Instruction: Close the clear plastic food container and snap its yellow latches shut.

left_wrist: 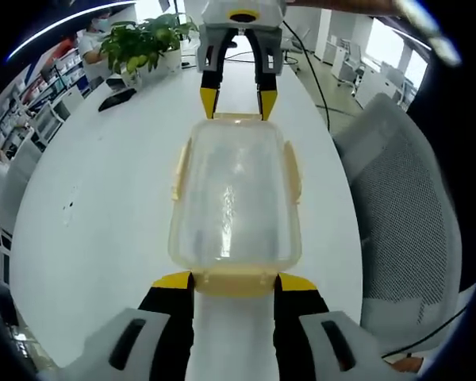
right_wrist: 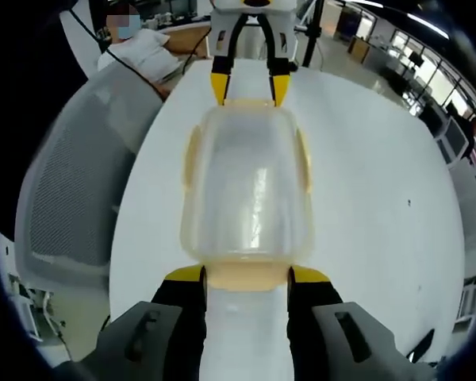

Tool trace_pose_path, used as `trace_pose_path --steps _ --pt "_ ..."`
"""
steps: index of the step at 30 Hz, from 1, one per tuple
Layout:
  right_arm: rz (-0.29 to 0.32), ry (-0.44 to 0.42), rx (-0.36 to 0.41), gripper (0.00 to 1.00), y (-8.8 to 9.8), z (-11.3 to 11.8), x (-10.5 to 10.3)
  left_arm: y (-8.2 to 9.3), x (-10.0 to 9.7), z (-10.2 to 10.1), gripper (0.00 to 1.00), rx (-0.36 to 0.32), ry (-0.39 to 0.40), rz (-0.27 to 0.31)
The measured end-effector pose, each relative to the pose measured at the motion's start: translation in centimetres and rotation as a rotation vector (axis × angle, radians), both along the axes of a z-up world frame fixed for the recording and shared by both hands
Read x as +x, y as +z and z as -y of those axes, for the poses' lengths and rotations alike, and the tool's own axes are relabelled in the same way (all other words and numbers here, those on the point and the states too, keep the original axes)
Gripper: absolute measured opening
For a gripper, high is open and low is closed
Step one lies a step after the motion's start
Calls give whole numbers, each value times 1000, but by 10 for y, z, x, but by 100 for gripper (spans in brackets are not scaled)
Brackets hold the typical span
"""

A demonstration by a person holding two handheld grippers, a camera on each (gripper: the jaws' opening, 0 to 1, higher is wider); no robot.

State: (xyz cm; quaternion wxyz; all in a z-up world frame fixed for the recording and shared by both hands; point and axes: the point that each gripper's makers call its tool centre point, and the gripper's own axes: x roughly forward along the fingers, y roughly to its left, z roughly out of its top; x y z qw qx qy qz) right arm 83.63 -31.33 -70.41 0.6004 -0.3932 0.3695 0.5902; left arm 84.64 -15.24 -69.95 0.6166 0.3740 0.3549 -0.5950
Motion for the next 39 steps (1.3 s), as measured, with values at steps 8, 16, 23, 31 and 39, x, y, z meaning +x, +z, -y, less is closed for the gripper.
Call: trace_pose_path --steps 8,16,23,31,39 --pt "1 -3 -25 37 -6 17 7 -5 7 17 33 -14 -3 -6" --pt "-7 -5 -41 37 -12 30 10 -9 11 30 33 -23 -8 -16" --pt "-11 2 -59 37 -17 37 11 -14 11 37 33 -28 -6 -24" --pt "-13 0 -72 37 -23 42 10 -19 11 42 33 -30 -11 -27" --pt "-16 -6 -72 37 -25 43 11 -22 11 42 33 -25 -5 -34"
